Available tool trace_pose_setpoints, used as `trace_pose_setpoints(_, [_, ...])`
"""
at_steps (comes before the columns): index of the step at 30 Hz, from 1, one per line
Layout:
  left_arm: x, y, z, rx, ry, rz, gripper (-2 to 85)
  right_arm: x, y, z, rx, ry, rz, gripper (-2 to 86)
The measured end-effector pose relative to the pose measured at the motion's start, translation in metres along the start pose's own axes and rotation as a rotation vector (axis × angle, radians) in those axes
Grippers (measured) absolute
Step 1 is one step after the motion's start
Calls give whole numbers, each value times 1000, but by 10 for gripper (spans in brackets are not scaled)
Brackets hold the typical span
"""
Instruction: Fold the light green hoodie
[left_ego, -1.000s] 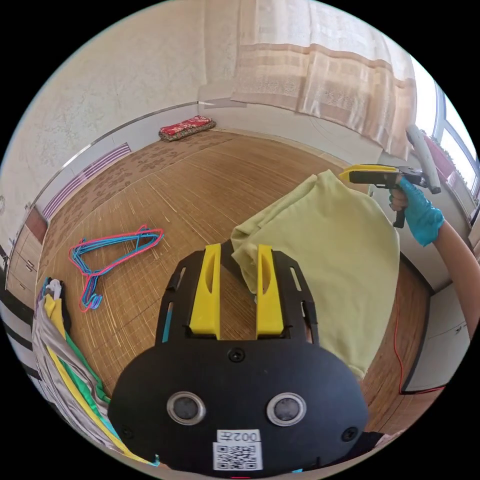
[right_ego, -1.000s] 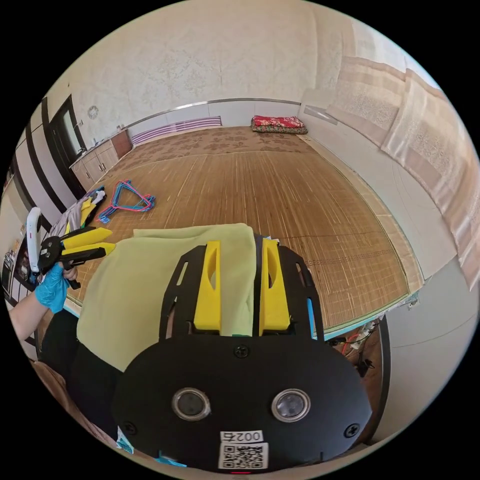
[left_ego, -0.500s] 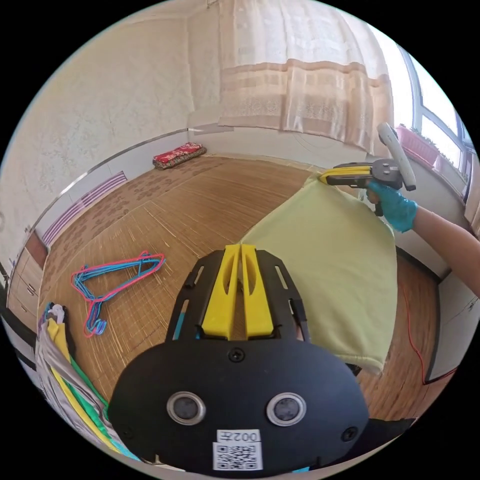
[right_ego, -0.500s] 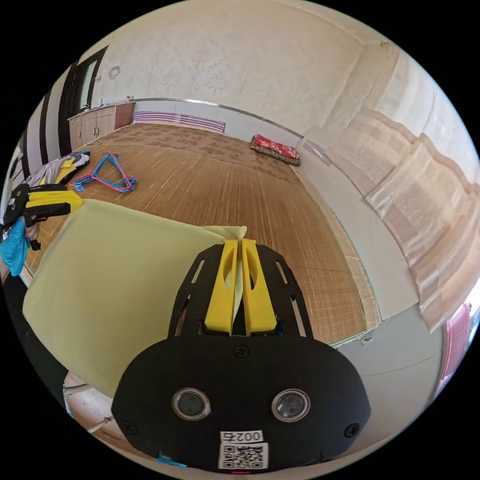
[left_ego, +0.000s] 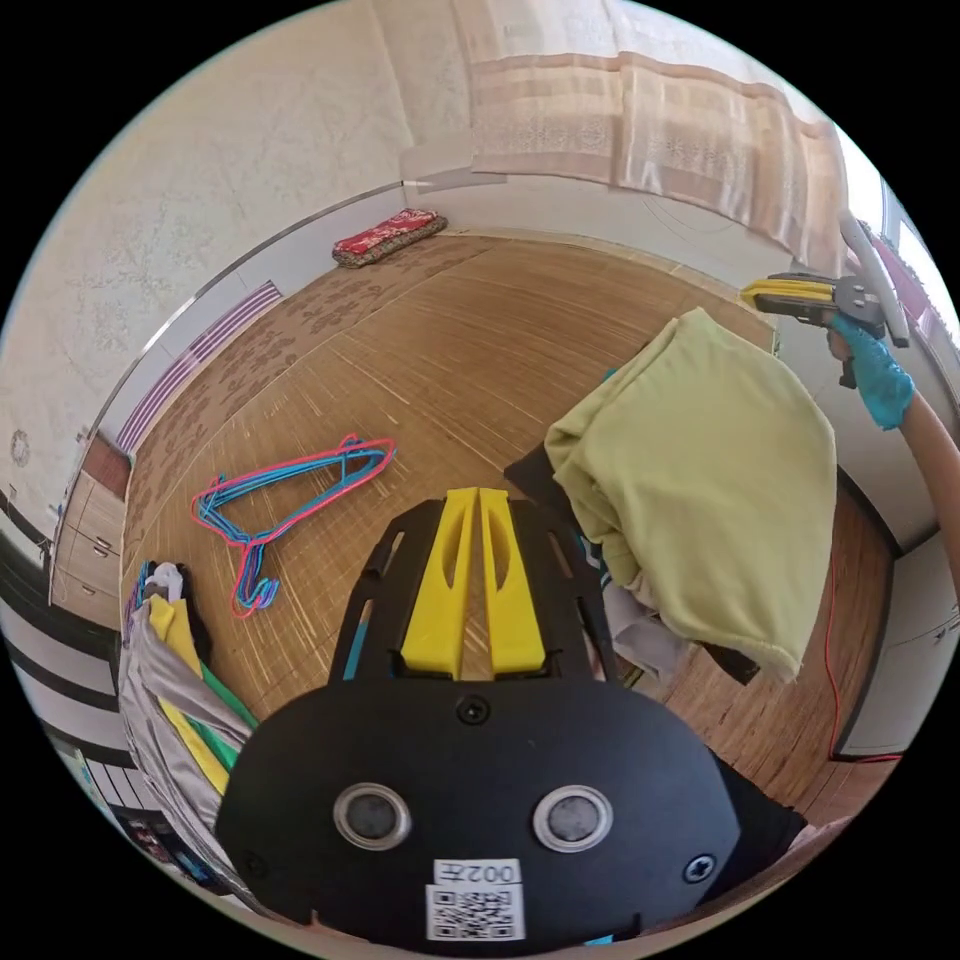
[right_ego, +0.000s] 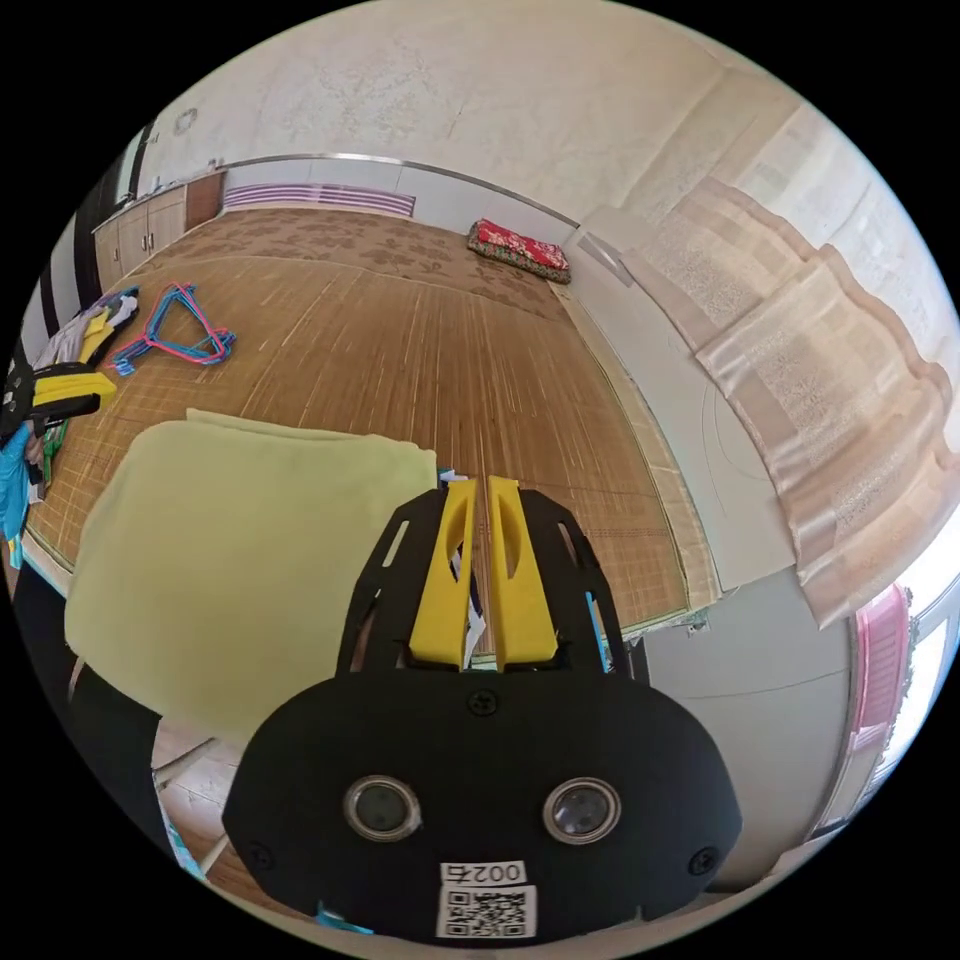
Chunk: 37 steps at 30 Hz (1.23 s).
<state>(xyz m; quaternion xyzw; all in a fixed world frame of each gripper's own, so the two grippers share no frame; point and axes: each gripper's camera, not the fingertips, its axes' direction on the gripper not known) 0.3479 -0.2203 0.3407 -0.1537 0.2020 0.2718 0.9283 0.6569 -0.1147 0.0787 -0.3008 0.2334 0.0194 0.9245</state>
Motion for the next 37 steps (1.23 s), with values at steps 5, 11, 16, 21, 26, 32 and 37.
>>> trace_pose_setpoints(5, [-16, 51, -46, 29, 9, -24, -9, -36, 17, -66, 81, -65, -27, 0])
trace_pose_setpoints(11, [-34, 135, -96, 28, 65, -94, -9, -118, 43, -134, 117, -196, -110, 1])
trace_pose_setpoints(16, [-44, 208, -123, 27, 46, -175, -9, -209, 59, -174, 163, -328, -207, 4])
trace_pose_setpoints(21, [-53, 276, -152, 58, 14, -241, -9, -332, 64, -193, 140, -436, -310, 6])
trace_pose_setpoints(26, [-58, 328, -172, 65, -48, -281, -9, -441, 73, -195, 126, -495, -365, 8])
trace_pose_setpoints(32, [-67, 384, -182, 60, -50, -323, -9, -547, 112, -181, 87, -511, -346, 8])
trace_pose_setpoints(37, [-80, 425, -184, 38, -86, -375, -9, -597, 145, -170, 87, -482, -338, 7])
